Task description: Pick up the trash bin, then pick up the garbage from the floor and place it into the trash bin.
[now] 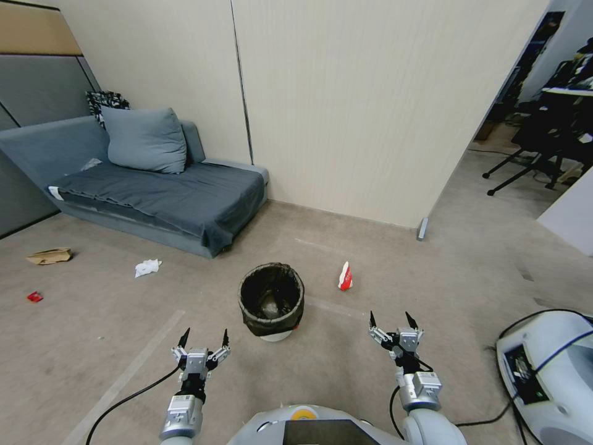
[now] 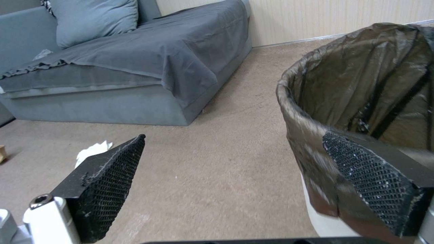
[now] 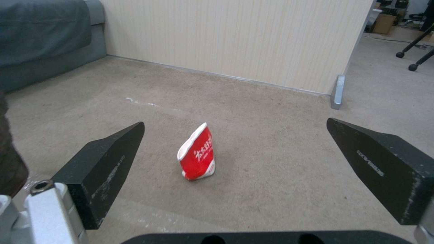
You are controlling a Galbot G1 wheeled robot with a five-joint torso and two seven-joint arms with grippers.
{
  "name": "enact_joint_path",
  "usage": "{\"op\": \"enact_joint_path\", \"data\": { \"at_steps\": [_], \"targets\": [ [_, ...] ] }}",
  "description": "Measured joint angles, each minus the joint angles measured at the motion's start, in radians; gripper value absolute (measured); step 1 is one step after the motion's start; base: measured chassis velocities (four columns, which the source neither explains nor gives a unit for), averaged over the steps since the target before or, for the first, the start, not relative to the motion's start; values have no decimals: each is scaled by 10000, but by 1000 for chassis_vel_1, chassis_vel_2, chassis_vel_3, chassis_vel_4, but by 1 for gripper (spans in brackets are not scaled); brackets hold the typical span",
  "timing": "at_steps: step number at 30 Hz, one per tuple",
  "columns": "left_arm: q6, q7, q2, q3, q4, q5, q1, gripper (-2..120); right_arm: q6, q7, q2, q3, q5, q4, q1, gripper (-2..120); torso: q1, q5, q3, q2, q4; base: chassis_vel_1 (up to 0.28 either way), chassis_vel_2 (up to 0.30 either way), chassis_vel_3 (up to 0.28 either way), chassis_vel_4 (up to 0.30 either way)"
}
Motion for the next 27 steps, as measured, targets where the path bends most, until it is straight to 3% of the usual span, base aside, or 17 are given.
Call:
{"op": "enact_joint_path", "data": {
  "at_steps": [20, 24, 27],
  "targets": [
    [107, 31, 81, 18, 29, -107, -34, 100, 334, -114, 0, 30, 43, -143, -25, 100, 3, -1, 1, -1, 0, -106, 104, 104, -102],
    [787, 214, 219, 5, -105, -303, -81, 100, 316, -17, 0, 28, 43, -147, -20, 100, 1, -1, -1, 0, 1, 0, 0, 0, 0],
    [2363, 647, 307, -46, -554, -734, -217, 100, 175, 157, 0, 21, 124, -196, 5, 100, 1, -2, -1, 0, 0, 0, 0, 0, 0]
  ]
}}
